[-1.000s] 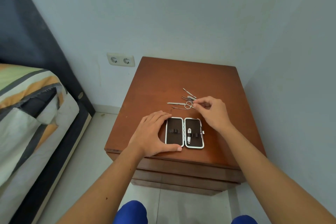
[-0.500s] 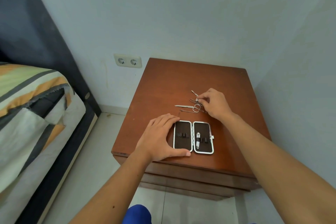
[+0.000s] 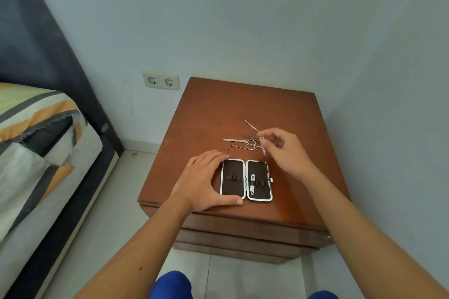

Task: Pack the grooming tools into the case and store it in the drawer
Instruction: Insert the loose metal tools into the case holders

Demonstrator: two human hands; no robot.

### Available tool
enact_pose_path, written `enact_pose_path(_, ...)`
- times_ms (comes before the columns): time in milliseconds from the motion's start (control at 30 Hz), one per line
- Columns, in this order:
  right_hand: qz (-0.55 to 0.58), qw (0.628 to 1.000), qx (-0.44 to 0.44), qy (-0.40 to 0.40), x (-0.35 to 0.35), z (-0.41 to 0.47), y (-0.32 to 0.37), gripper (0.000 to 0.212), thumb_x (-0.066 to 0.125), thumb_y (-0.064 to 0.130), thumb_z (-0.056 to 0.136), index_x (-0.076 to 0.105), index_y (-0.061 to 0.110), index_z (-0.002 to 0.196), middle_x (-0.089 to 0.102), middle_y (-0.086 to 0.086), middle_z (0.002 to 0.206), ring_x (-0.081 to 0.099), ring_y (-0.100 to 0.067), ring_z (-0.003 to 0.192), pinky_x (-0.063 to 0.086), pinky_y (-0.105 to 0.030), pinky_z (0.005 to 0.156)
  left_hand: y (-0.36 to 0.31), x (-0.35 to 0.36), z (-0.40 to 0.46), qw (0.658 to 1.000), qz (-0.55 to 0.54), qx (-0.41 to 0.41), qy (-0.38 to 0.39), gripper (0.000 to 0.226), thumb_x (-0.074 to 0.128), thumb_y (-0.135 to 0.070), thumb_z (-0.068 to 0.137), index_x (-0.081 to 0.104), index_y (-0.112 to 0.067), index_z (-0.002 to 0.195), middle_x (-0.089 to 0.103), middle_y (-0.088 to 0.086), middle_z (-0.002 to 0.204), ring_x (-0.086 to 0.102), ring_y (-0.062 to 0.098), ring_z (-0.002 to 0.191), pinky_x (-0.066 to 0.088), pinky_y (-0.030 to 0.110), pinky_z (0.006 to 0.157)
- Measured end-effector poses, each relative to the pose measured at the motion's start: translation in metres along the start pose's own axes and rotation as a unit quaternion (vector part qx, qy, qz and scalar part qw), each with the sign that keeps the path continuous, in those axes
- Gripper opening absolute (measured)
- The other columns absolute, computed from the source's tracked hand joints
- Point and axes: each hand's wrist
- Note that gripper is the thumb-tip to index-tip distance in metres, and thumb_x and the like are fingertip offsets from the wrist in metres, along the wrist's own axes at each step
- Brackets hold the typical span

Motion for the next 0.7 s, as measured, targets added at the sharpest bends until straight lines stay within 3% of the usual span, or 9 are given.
enact_pose_path(133,0.060,0.997,0.018,0.042,0.004,-0.033,-0.014,0.020,0.073,0.011,0.096,0.076,0.026,0.108,0.074,0.002,0.090,0.063,-0.008,0.076,0.051,-0.025,0.074,0.000,0.000,-0.001,1.000,0.003,-0.001,0.000,0.117,0.057,-0.103,0.062,0.037,-0.037,0.156,0.037,-0.015,0.163,0.027,0.008,0.153,0.021,0.040,0.128)
enact_pose_path(267,0.039,0.998,0.026,0.051,0.006,-0.046,-0.025,0.020,0.076,0.013,0.094,0.077,0.029,0.106,0.078,0.001,0.094,0.068,-0.011,0.083,0.057,-0.034,0.084,-0.002,-0.001,-0.001,1.000,0.002,0.001,-0.003,0.116,0.058,-0.103,0.062,0.037,-0.037,0.156,0.038,-0.015,0.162,0.028,0.008,0.152,0.022,0.039,0.127)
enact_pose_path(367,0.007,0.998,0.019,0.052,0.007,-0.049,-0.024,0.018,0.077,0.016,0.093,0.078,0.029,0.104,0.077,0.003,0.092,0.065,-0.009,0.079,0.057,-0.038,0.083,-0.002,0.000,-0.002,1.000,0.003,0.000,-0.005,0.116,0.058,-0.103,0.062,0.038,-0.036,0.155,0.039,-0.015,0.162,0.029,0.008,0.152,0.023,0.039,0.127)
enact_pose_path(533,-0.067,0.996,-0.025,0.062,0.005,-0.059,-0.023,0.017,0.077,0.016,0.093,0.080,0.026,0.107,0.068,0.008,0.097,0.054,-0.003,0.070,0.046,-0.018,0.069,-0.003,-0.001,-0.002,1.000,0.002,-0.001,-0.009,0.115,0.060,-0.102,0.062,0.039,-0.037,0.154,0.039,-0.016,0.161,0.029,0.008,0.152,0.022,0.037,0.126)
enact_pose_path(700,-0.110,0.988,-0.064,0.083,0.001,-0.070,-0.025,0.024,0.079,0.018,0.090,0.078,0.025,0.113,0.064,0.013,0.110,0.055,-0.009,0.075,0.045,-0.016,0.071,-0.004,-0.002,-0.001,1.000,0.004,-0.006,-0.005,0.115,0.060,-0.101,0.062,0.038,-0.037,0.155,0.038,-0.015,0.162,0.029,0.009,0.152,0.022,0.038,0.127)
Point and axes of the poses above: each hand's wrist, its own z-axis towards the middle knuckle, its own x-axis out of the palm, y = z × x
